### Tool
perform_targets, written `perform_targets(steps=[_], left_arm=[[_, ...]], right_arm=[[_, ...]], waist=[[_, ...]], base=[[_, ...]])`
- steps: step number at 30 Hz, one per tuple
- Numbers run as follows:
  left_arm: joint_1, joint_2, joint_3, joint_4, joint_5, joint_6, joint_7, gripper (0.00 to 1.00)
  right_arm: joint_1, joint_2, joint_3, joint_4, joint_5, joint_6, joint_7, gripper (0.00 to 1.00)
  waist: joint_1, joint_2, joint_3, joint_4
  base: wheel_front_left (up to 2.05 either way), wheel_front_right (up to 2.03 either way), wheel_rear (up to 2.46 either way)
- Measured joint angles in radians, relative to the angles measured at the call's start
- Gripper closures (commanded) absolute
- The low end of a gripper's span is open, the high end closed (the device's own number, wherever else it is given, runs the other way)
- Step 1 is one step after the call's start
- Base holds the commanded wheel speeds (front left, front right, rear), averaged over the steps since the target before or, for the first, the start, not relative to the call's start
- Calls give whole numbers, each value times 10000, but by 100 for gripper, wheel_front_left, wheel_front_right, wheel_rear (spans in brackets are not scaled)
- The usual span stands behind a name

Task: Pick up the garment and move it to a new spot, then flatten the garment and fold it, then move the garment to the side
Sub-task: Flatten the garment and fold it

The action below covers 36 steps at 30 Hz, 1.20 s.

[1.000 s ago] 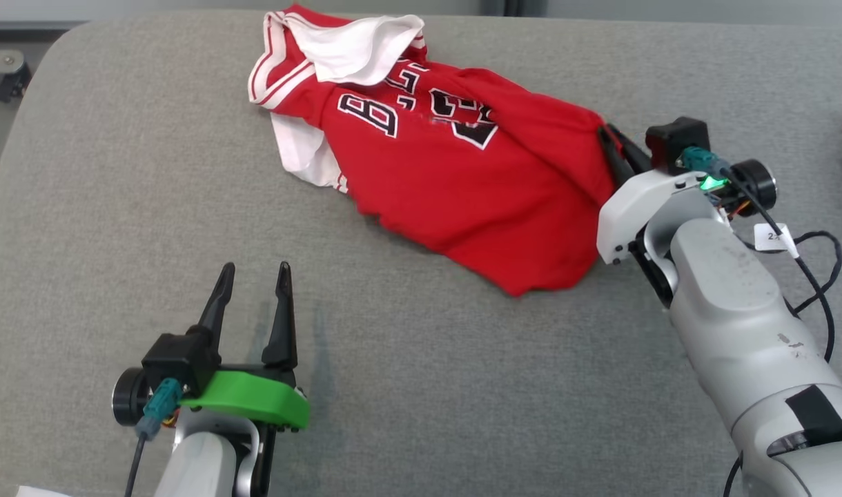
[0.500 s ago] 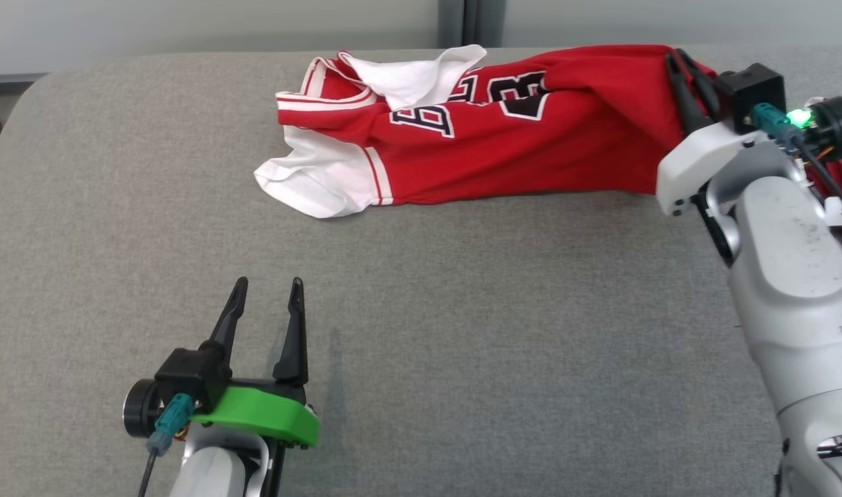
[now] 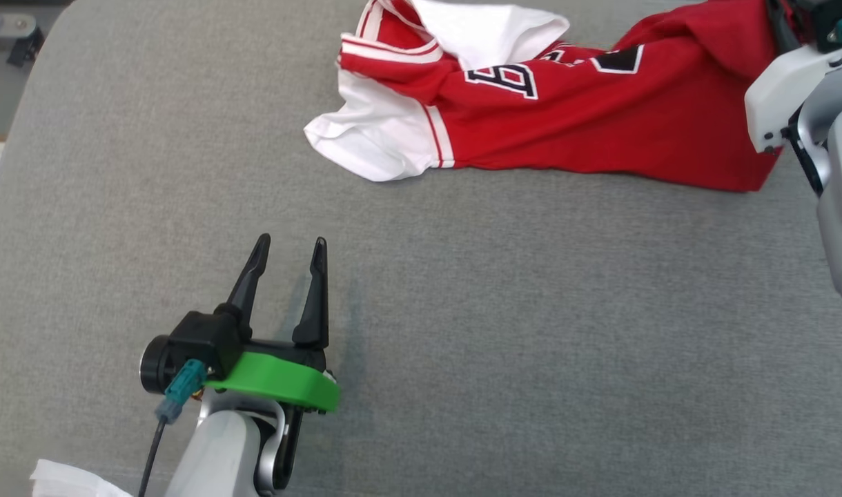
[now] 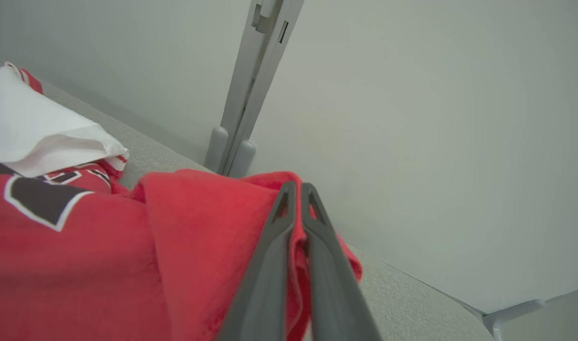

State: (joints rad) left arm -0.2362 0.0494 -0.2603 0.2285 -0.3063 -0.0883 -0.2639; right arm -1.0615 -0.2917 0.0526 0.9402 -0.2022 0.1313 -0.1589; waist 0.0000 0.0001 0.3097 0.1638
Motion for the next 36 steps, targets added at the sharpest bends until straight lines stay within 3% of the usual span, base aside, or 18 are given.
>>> perform_targets(steps=[3, 4, 5, 6, 13, 19, 29, 36], left_arm=[[-84, 0, 2, -2, -12, 19, 0, 0], [-106, 0, 6, 0, -13, 21, 0, 0], [-143, 0, 21, 2, -17, 36, 0, 0], [-181, 0, 42, 10, -19, 48, -2, 0], [-303, -2, 328, 35, 52, 23, 0, 0], [-327, -2, 566, 107, 213, -56, 0, 0], [-32, -4, 784, -12, 314, -96, 0, 0], [71, -4, 771, -219, 303, -84, 0, 0]], right_arm=[[-398, 98, -36, 412, -328, 0, -407, 100], [-477, 109, -46, 458, -458, 2, -525, 65], [-598, 128, -56, 527, -644, 0, -629, 23], [-685, 180, -69, 570, -836, 0, -727, 0], [-977, 863, -169, 435, -1244, 2, -1022, 0], [-425, 1191, 42, -637, -568, 0, -1030, 0], [1987, 1095, 757, -1856, 874, 0, -1030, 0], [3436, 924, 1212, -1444, 1551, 0, -1030, 0]], waist=[[0, 0, 299, 180], [0, 0, 372, 212], [0, 0, 458, 243], [0, 0, 534, 257], [0, 0, 662, -83], [0, 0, 495, -580], [0, 0, -118, -1252], [0, 0, -296, -1438]], base=[[0, 0, 0], [0, 0, 0], [0, 0, 0], [0, 0, 0], [0, 0, 0], [0, 0, 0], [0, 0, 0], [0, 0, 0]])
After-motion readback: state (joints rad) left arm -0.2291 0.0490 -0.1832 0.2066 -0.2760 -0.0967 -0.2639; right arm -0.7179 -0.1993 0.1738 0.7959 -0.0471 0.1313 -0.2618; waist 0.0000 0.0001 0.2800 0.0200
